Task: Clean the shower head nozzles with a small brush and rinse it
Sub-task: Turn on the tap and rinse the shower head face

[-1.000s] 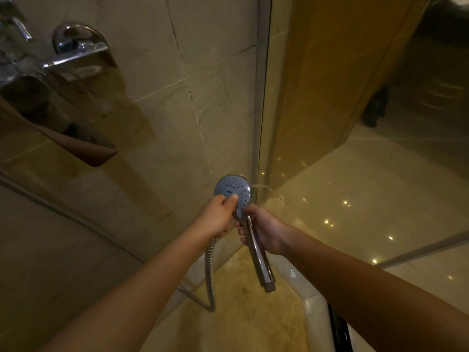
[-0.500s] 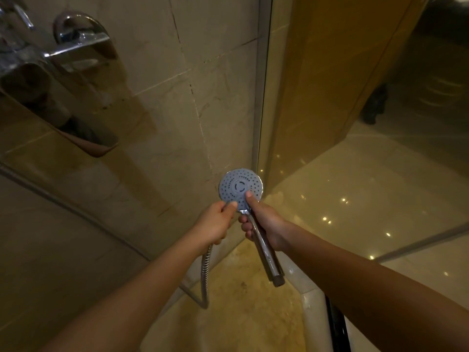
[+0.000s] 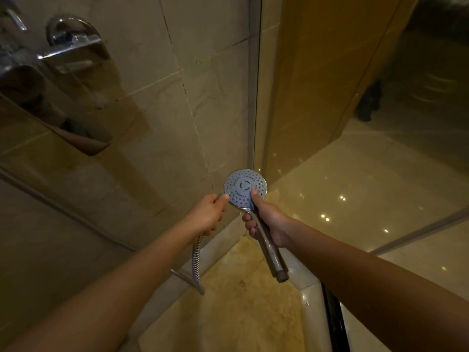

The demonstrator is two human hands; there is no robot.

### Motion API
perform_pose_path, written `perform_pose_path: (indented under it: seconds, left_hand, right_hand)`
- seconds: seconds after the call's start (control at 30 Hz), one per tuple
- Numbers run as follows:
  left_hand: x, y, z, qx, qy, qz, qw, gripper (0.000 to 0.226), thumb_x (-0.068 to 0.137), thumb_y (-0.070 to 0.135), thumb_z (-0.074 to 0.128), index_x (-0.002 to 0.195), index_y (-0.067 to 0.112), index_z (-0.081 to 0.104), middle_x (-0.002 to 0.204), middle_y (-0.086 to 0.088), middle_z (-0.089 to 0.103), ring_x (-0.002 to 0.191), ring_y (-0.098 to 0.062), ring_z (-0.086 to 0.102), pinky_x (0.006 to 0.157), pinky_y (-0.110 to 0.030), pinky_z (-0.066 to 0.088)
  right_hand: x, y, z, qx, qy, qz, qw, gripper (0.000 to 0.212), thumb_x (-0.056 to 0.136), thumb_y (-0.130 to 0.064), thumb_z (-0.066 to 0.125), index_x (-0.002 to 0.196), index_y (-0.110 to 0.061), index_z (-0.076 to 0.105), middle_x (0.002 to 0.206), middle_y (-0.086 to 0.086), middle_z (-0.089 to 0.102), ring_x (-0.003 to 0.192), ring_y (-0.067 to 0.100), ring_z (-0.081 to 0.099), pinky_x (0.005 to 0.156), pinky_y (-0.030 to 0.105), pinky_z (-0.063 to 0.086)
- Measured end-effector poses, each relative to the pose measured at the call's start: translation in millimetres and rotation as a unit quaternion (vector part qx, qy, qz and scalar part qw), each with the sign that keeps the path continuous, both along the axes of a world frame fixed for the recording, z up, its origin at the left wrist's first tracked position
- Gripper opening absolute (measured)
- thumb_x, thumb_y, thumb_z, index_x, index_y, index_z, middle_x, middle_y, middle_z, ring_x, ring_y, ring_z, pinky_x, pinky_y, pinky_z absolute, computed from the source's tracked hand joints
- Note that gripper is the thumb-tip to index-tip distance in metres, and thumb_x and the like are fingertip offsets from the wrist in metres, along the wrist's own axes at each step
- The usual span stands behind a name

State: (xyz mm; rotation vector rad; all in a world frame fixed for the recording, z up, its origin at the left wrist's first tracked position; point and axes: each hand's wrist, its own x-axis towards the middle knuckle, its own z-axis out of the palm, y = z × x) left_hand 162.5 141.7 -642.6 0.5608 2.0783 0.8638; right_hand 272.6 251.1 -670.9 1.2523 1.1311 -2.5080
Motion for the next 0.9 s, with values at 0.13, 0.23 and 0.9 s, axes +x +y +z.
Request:
perform_pose_path:
  seconds: [0.13, 0.23, 0.9]
  left_hand:
    - [5.7, -6.5, -6.2, -0.01, 0.006, -0.001, 1.0, 0.036, 0.098, 0.038, 0.034, 0.07, 0.017, 0.043, 0.056, 0.002, 0.038, 0.042, -0.012, 0.031, 0.042, -0.019, 0.024]
    - [7.1, 0.3, -2.8, -0.001, 0.012, -0.01, 1.0, 0.036, 0.098, 0.039, 0.034, 0.071, 0.017, 0.043, 0.056, 0.003, 0.038, 0.042, -0.011, 0.031, 0.042, -0.019, 0.024]
    - [-4.8, 0.8, 3.8, -0.021, 0.019, -0.018, 0.999, 0.033, 0.099, 0.036, 0.033, 0.073, 0.017, 0.039, 0.057, 0.002, 0.035, 0.042, -0.011, 0.028, 0.04, -0.016, 0.022]
  right_hand:
    - [9.3, 0.2, -2.4, 0.004, -0.007, 0.006, 1.0, 0.043, 0.095, -0.05, 0.045, 0.114, -0.012, 0.05, 0.06, 0.0, 0.043, 0.04, 0.007, 0.039, 0.037, 0.016, 0.036]
    - [13.1, 0.6, -2.8, 0.014, -0.021, 0.027, 0.999, 0.049, 0.091, -0.054, 0.049, 0.112, -0.011, 0.053, 0.059, 0.0, 0.043, 0.038, 0.007, 0.041, 0.036, 0.016, 0.036]
    - [4.6, 4.6, -9.3, 0.018, -0.02, -0.013, 1.0, 0.047, 0.091, -0.059, 0.045, 0.096, -0.013, 0.054, 0.052, -0.002, 0.046, 0.035, 0.007, 0.041, 0.035, 0.016, 0.037]
